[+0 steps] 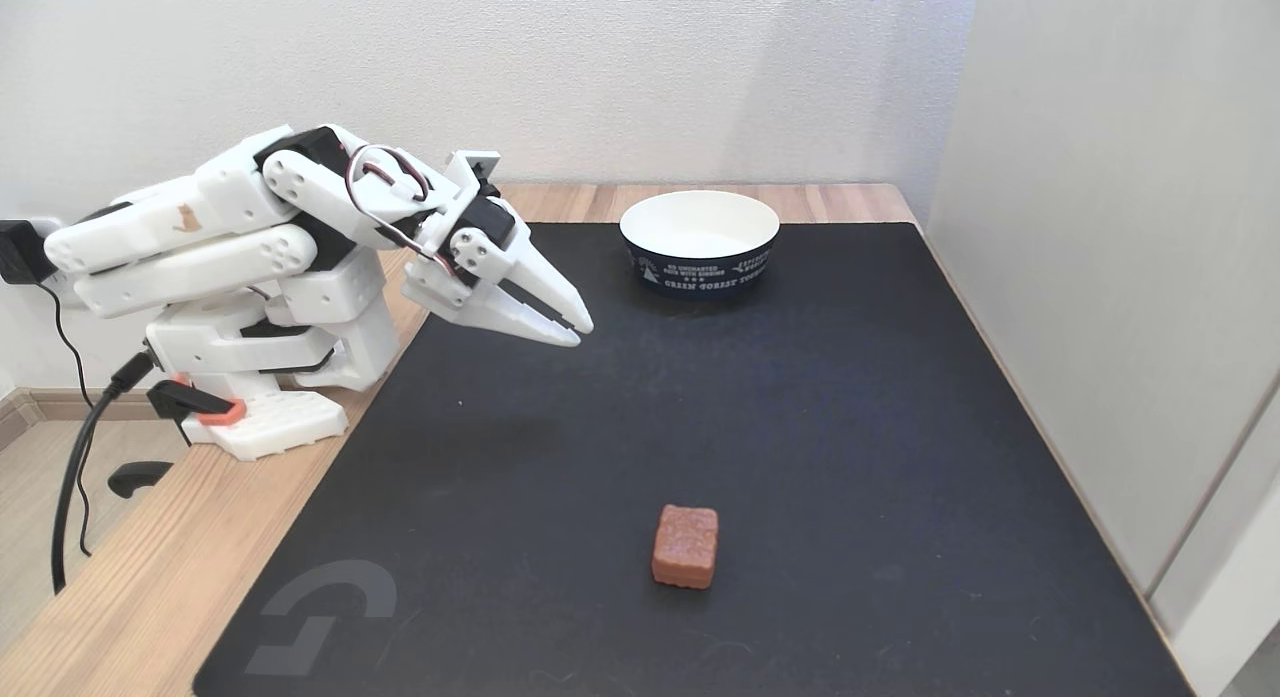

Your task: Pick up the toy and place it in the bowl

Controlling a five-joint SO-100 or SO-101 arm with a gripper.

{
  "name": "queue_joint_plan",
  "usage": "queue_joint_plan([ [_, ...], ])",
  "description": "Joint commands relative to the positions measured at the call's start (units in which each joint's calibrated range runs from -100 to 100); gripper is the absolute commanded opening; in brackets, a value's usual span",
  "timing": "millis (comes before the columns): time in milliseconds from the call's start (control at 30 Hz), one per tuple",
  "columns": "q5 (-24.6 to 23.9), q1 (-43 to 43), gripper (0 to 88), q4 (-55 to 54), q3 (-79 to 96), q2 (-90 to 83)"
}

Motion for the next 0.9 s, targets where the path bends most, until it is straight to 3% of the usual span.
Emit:
queue_joint_plan([
  [0, -0.11, 0.00, 2.6, 0.03, 0.69, -0.83],
  [867, 0.21, 0.00, 2.6, 0.03, 0.69, -0.83],
])
